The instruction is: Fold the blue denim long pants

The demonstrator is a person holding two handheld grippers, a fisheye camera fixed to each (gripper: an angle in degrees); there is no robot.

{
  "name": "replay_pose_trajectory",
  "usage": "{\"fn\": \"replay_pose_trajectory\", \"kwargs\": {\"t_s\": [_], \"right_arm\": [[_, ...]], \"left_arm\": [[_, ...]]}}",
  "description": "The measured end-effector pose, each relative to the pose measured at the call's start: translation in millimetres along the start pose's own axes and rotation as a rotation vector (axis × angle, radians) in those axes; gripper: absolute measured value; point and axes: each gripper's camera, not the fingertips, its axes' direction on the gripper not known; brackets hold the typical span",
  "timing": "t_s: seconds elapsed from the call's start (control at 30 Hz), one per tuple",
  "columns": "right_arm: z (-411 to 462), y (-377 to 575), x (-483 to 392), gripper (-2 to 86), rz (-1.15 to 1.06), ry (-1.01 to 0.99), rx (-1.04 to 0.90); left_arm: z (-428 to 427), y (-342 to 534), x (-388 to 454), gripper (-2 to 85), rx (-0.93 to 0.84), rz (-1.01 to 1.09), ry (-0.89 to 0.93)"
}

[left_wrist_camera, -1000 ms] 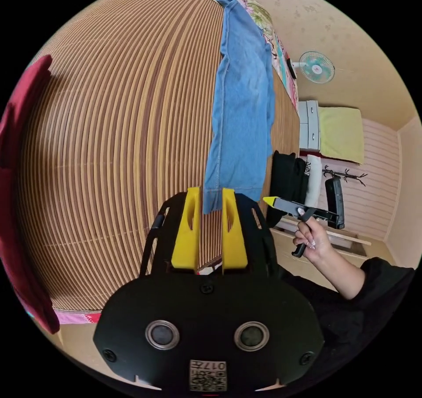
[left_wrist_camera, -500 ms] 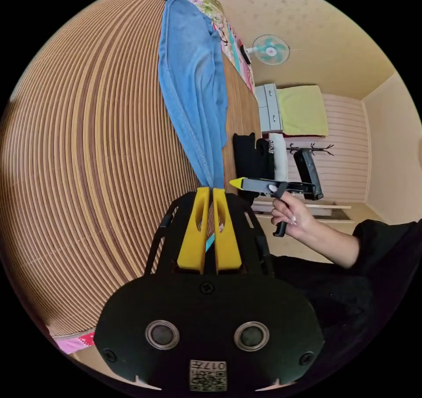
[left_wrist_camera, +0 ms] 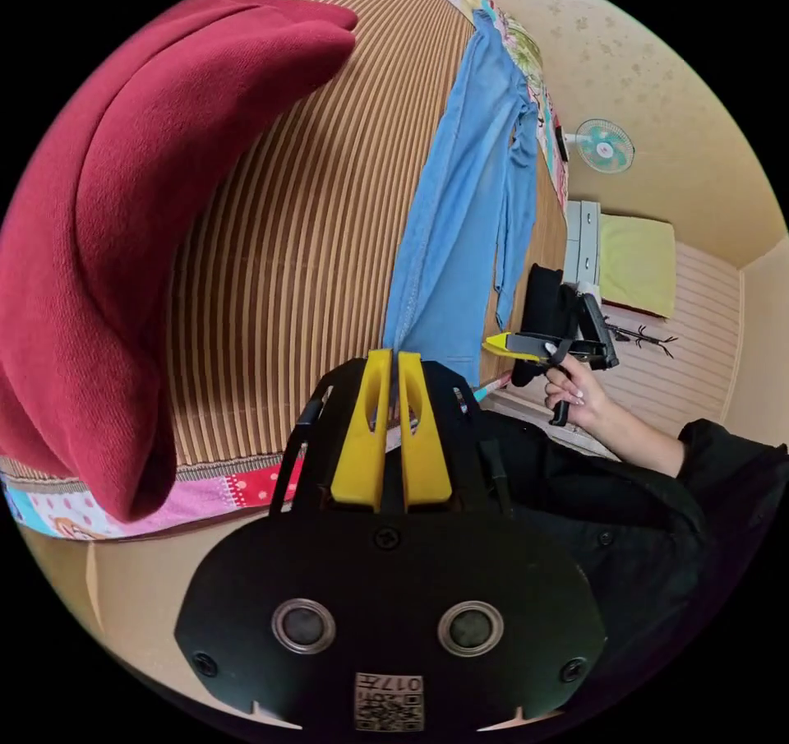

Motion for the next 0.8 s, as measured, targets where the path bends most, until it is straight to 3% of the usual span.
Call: {"fn": "replay_pose_trajectory", "kwargs": {"t_s": [0.13, 0.33, 0.43, 0.5, 0.67, 0.8], "right_arm": [[7.9, 23.9, -21.5, 3.5, 0.014, 0.103, -0.021], [7.1, 86.8, -73.3, 3.4, -0.159, 0.304, -0.129], [-16.4, 108.9, -90.5, 5.5, -0.248, 0.219, -0.145], [-42.8, 118.7, -90.9, 6.6, -0.230, 0.207, -0.093], [-145.8, 148.1, -76.4, 7.6, -0.022, 0.204, 0.258], [-171.3, 148.9, -125.7, 7.9, -0.184, 0.315, 0.326]], "left_arm": [[3.5, -10.7, 1.2, -0.7, -0.061, 0.056, -0.071], [21.3, -0.4, 9.6, -0.1, -0.145, 0.167, -0.175], [25.4, 4.9, 10.3, 1.4, -0.113, 0.157, -0.227], [29.9, 5.9, 3.3, 3.7, -0.108, 0.104, -0.228], [40.4, 20.6, -13.8, 4.2, -0.074, -0.020, -0.281], [46.2, 48.6, -16.1, 2.7, 0.019, -0.148, -0.330]]}}
